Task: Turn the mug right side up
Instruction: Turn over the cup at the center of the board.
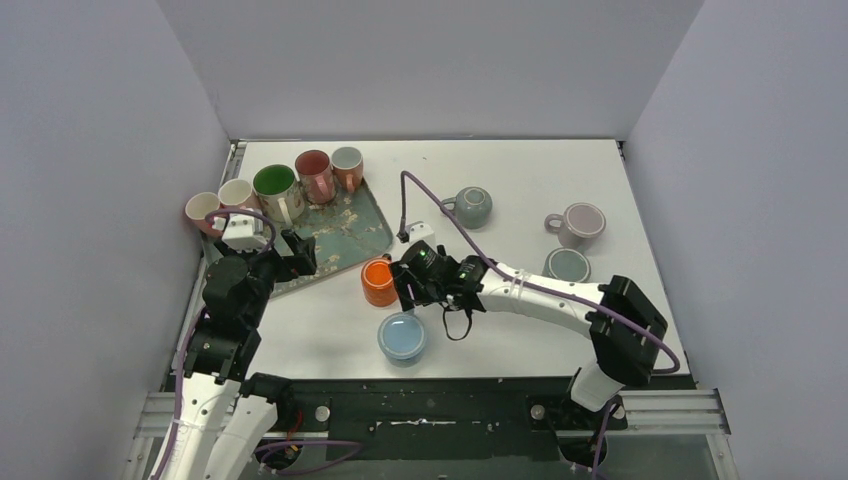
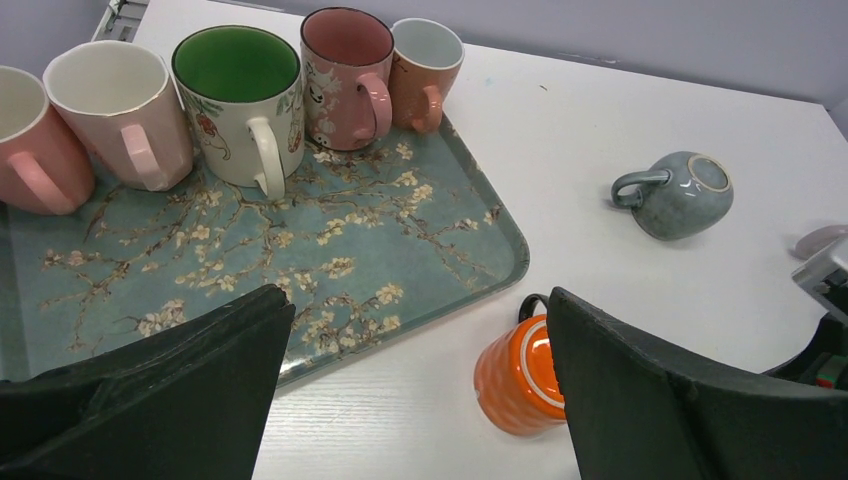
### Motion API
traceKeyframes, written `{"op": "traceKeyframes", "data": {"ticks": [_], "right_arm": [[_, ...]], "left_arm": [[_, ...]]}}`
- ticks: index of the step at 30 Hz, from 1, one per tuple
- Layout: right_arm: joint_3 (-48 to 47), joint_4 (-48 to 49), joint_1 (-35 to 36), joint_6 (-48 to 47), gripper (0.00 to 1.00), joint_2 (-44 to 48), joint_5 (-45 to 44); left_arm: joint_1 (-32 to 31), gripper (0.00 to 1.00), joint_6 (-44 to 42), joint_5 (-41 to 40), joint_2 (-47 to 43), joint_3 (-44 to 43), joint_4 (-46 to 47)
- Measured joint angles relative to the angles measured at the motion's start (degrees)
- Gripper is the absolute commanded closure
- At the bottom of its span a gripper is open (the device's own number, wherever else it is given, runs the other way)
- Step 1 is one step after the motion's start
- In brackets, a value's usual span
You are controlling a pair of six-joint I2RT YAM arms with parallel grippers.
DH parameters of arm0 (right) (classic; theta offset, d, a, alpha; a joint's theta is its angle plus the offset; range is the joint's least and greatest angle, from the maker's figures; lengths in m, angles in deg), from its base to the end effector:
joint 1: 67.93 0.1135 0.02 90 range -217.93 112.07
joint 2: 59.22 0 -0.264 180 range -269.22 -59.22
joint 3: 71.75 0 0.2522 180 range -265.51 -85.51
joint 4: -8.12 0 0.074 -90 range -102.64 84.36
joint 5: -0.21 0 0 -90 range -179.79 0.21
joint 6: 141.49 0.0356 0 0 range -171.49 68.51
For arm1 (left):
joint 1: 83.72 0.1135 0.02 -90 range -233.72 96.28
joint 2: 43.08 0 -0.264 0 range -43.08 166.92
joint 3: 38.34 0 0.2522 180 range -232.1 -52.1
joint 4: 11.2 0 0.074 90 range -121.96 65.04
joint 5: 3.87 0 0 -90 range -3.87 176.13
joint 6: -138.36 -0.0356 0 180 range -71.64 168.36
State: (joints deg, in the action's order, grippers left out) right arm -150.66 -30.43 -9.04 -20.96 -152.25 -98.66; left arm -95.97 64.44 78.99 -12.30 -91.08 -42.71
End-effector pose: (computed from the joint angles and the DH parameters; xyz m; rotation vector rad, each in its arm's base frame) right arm 0.1828 0.2923 0.2288 -0.5566 2.4738 0.4627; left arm 0.1328 -0.0243 0.3248 -0.1500 1.7365 -0.2550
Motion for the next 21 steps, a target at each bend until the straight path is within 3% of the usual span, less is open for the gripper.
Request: {"op": "traceKeyframes", "data": {"ticks": [15, 21], "right_arm": [[4.4, -2.8, 5.0, 5.4, 0.27, 5.3, 2.0], [6.3, -4.8, 5.3, 4.5, 0.35, 8.5, 2.3]], "left_arm": [[0.0, 0.03, 0.0, 0.1, -0.9, 0.1, 0.0], [0.1, 0.03, 0.0, 0.2, -0.8, 0.1, 0.0]]}}
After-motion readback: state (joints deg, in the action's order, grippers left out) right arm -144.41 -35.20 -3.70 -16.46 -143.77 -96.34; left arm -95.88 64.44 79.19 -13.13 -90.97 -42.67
